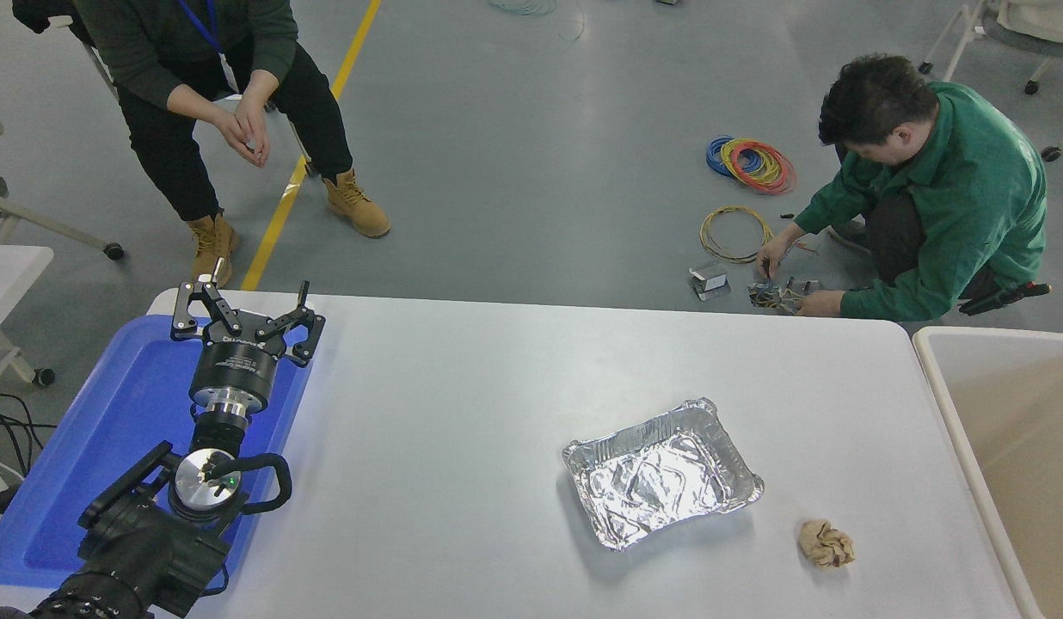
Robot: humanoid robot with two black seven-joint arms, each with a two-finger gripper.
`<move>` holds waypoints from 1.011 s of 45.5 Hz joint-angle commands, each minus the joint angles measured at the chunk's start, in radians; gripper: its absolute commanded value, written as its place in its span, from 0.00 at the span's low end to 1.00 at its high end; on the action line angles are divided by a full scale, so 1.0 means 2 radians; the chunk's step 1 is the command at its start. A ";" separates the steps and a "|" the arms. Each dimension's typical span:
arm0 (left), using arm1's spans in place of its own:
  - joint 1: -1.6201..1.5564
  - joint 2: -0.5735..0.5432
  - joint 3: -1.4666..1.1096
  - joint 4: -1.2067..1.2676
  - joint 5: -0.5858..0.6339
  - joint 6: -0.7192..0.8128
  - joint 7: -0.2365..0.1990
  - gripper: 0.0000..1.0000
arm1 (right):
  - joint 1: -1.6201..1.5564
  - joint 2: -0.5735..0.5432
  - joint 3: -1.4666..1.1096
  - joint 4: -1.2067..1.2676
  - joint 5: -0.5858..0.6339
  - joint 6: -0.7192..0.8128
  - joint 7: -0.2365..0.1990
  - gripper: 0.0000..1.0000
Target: Pick up paper cup place in dustbin
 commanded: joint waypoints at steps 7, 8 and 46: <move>0.000 0.000 0.000 0.000 0.000 0.000 0.000 1.00 | 0.284 -0.056 -0.145 0.162 -0.016 0.018 0.000 1.00; 0.000 0.000 0.000 0.000 0.000 0.000 0.000 1.00 | 0.300 -0.055 -0.159 0.172 -0.016 0.024 0.000 1.00; 0.000 0.000 0.000 0.000 0.000 0.000 0.000 1.00 | 0.705 0.083 -0.310 0.453 -0.022 0.357 -0.001 1.00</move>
